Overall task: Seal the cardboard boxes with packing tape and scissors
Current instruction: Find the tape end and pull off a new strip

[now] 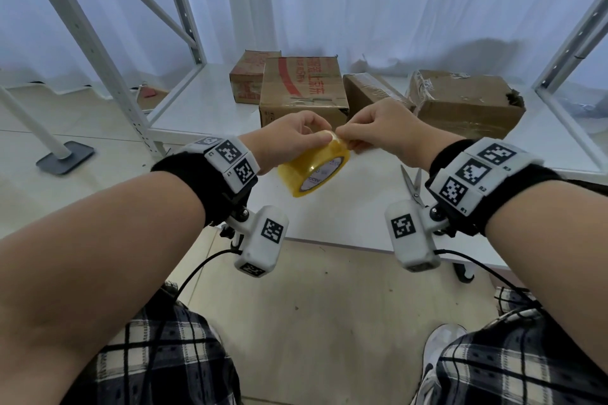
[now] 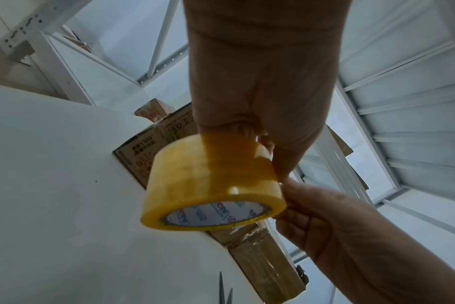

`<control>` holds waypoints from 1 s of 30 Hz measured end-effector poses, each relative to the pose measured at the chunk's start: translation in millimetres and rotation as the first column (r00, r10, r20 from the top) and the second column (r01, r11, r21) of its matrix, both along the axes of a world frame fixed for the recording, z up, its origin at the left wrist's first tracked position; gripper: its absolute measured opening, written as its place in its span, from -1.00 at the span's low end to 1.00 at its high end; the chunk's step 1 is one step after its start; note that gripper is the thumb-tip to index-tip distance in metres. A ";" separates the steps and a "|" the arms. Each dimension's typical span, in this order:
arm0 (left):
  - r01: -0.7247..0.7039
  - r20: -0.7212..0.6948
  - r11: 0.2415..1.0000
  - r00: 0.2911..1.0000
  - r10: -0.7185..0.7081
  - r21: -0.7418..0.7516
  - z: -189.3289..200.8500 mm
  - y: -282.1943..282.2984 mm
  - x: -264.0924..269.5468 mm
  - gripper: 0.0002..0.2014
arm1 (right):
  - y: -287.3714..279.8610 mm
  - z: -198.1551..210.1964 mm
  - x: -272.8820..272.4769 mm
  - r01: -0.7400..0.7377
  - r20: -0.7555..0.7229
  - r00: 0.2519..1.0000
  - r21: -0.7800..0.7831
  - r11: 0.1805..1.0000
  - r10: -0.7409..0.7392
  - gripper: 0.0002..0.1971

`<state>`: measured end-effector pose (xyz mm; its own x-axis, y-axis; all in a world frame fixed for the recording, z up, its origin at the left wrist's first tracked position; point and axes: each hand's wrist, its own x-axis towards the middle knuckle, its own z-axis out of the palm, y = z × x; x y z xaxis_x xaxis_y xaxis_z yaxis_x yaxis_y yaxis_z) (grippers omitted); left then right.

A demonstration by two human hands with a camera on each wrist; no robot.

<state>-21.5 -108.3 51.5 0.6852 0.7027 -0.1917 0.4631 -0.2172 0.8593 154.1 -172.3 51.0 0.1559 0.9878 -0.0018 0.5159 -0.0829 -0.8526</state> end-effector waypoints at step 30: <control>-0.030 0.021 0.996 0.999 0.028 0.089 1.0 -2.8 7.8 -0.67 | 4.7 -3.6 -7.5 0.170 0.048 0.984 0.075 0.983 -0.174 -0.90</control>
<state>-13.7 -111.1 52.5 0.6675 0.7359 -0.1134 0.4531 -0.2806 0.8461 146.6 -167.6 47.4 0.3215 0.9436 0.0793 0.5444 -0.1157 -0.8308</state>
